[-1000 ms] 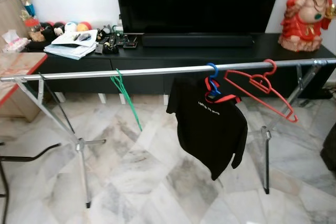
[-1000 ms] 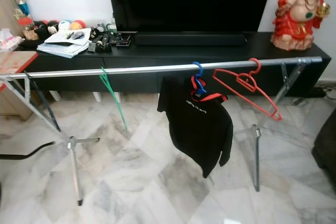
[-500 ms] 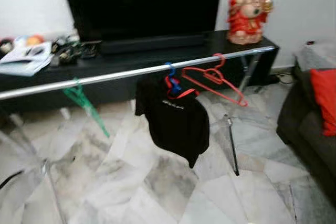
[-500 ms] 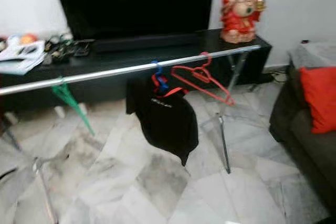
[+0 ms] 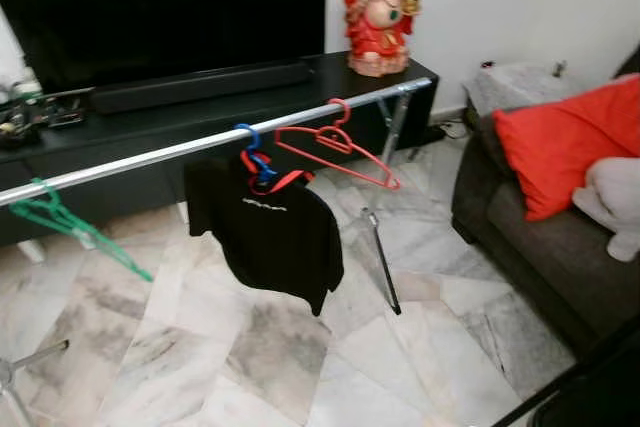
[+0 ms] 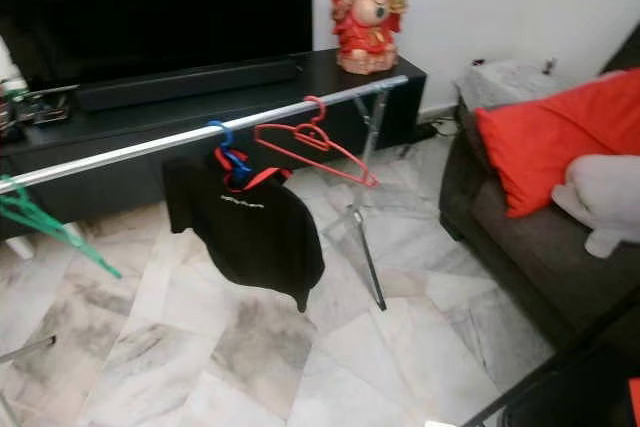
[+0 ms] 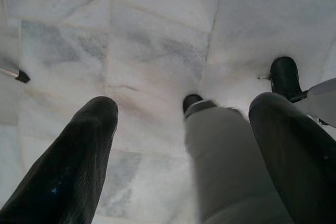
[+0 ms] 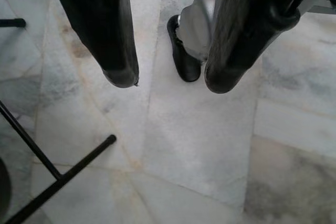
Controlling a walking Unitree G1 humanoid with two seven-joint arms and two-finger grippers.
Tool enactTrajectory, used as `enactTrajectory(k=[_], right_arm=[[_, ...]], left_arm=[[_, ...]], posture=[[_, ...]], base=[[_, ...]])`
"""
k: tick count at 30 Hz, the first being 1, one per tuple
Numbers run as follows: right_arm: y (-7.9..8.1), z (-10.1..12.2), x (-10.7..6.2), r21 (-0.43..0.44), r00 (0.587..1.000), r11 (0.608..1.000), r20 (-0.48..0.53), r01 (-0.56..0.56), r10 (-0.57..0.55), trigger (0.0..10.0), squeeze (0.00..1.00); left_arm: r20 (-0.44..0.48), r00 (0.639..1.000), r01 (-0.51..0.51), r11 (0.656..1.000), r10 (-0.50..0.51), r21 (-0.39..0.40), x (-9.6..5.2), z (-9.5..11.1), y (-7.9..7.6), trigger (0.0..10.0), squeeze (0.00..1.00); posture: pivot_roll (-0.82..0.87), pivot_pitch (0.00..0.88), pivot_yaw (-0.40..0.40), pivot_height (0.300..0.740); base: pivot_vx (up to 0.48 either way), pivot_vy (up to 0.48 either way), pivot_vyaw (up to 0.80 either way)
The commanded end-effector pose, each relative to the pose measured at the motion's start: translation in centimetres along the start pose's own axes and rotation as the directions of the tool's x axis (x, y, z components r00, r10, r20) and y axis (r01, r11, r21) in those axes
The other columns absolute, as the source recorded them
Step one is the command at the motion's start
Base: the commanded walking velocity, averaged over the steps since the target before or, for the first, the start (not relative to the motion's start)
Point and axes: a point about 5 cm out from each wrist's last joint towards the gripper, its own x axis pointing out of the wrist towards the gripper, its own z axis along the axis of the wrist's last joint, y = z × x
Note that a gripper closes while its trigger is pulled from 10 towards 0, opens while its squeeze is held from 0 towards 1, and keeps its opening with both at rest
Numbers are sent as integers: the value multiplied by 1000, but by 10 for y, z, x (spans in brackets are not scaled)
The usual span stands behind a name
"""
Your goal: Hang hanger
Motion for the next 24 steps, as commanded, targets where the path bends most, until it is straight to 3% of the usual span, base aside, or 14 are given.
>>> enactTrajectory(k=[1, 7, 11, 15, 17, 24], right_arm=[[5, -2, 0, 0, 1000, 1000, -6, -10, 10, 10000, 0], [5, -3, 0, -2, 1000, 1000, -9, -9, 9, 10000, 0], [5, -3, 0, -4, 1000, 1000, -8, -12, 12, 10000, 0], [6, -3, 0, -7, 1000, 1000, -8, -14, 14, 10000, 0], [6, -3, 0, -4, 1000, 1000, -7, -13, 13, 10000, 0], [6, -2, 0, 3, 1000, 1000, -5, -10, 10, 10000, 0]], left_arm=[[-27, 1000, -9, 999, 10, 40, -1, -8, 7, 10000, 0], [-31, 999, -22, 994, 26, 110, -1, -7, 8, 10000, 0], [-27, 999, -17, 997, 19, 72, -1, -5, 8, 10000, 0], [-19, 998, -51, 996, 52, 75, -9, -18, 51, 10000, 0], [-19, 998, -56, 996, 57, 65, -11, -21, 59, 10000, 0], [-20, 998, -55, 996, 57, 64, -11, -21, 61, 10000, 0]], posture=[[-62, 0, 62, 740], [-62, 0, 66, 740], [-65, 0, 69, 740], [-64, 0, 72, 740], [-64, 0, 72, 740], [-61, 3, 71, 740]], base=[[0, 0, -738], [0, -42, -738], [0, -64, -730], [0, 0, -731], [0, 0, -731], [0, 0, -729]])
